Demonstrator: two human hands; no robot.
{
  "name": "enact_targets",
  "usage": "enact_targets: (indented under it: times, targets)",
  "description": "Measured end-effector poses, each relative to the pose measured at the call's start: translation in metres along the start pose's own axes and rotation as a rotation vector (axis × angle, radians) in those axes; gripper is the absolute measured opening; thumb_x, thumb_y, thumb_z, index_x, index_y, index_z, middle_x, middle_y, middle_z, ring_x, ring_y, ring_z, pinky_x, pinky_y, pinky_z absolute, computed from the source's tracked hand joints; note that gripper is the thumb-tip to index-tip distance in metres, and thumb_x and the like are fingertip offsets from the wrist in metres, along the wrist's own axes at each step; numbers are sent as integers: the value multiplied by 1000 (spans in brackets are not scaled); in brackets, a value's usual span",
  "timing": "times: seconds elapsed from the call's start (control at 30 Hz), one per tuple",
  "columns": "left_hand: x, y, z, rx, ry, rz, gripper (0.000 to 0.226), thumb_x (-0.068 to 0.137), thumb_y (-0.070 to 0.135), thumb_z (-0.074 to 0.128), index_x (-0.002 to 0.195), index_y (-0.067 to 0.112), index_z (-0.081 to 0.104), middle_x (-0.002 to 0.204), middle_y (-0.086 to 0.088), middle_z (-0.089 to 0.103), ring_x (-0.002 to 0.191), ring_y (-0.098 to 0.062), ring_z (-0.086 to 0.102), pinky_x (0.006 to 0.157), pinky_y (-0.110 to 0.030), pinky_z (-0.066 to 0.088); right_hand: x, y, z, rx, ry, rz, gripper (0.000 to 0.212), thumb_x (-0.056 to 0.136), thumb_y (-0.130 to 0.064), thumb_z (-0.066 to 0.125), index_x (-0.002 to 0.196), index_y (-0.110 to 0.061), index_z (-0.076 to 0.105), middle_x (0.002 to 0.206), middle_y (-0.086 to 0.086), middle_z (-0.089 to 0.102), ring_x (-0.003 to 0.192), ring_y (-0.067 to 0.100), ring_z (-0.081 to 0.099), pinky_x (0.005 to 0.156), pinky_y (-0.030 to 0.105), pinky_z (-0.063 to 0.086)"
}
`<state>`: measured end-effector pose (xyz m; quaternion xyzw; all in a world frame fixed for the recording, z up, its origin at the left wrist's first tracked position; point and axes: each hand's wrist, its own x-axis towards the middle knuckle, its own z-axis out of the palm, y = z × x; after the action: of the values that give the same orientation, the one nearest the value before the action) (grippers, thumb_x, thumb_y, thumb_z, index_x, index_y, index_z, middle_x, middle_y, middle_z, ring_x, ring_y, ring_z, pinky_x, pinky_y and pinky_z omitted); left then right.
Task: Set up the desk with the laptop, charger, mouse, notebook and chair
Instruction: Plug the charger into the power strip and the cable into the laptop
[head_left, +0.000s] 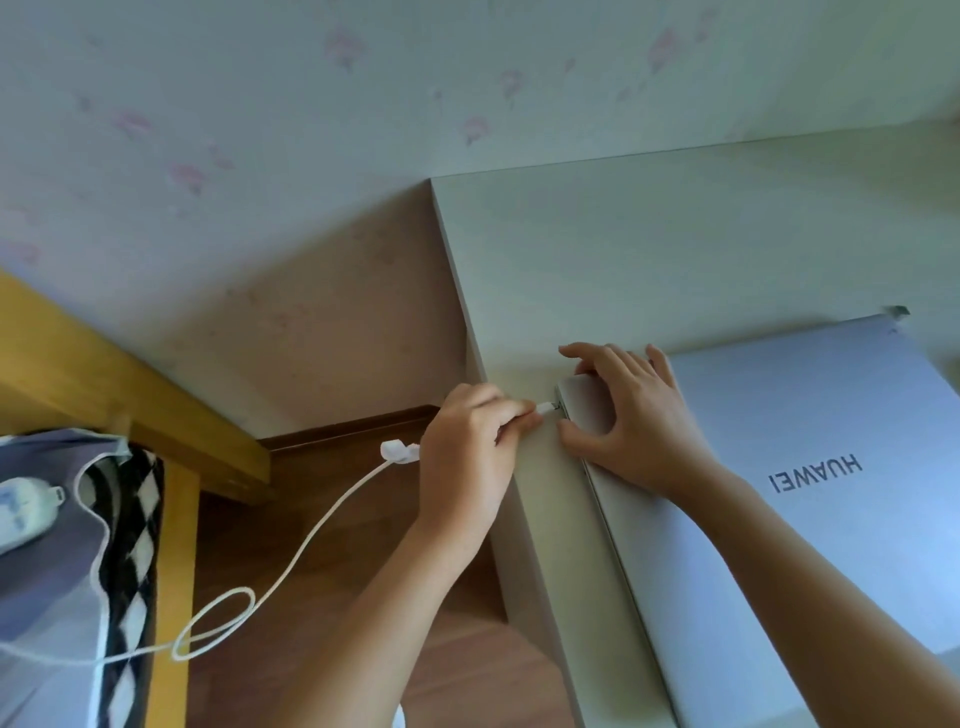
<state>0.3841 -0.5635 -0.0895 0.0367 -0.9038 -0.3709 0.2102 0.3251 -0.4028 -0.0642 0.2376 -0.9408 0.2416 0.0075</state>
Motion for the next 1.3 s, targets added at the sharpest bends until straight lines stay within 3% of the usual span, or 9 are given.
enact_targets:
  times: [0.17,0.3,0.47,0.73,1.1,1.3]
  targets:
    - [-2,-3,5,59,57,120,4,83,10,73,83,7,73,72,-1,61,74,-16,51,64,-23,43,3,1,-1,32,-3,-12,57,66,-51,54,120,-34,46,96,-14,52,100,8,50,112,48,21]
    - [-4,-2,11,75,50,177,4,86,8,69,84,4,71,75,-4,60,76,-19,51,68,-24,43,3,1,1,29,-2,-18,54,66,-50,55,117,-33,48,97,-13,53,100,9,51,112,46,20]
    - [3,-6,10,69,39,174,4,84,10,71,83,6,72,74,-3,60,76,-17,50,66,-22,42,3,0,1,41,0,-24,52,67,-48,55,116,-32,48,96,-15,49,99,8,49,114,43,17]
    - [2,-3,14,122,65,142,12,87,10,68,77,5,66,74,-4,58,74,-21,49,63,-30,43,2,-1,1,69,4,-27,51,68,-40,62,116,-31,46,95,-17,47,99,5,46,114,45,17]
    - [-1,-2,16,94,66,135,7,87,8,67,81,5,66,78,-5,59,78,-20,48,68,-24,40,3,2,0,108,13,-18,53,65,-39,64,114,-30,47,97,-11,54,99,7,48,112,45,21]
    - [-2,-1,16,93,61,146,10,89,10,64,82,3,66,80,-6,59,80,-20,46,69,-23,39,12,4,-3,157,-48,38,50,58,-35,68,101,-30,42,89,-14,52,80,1,41,100,24,24]
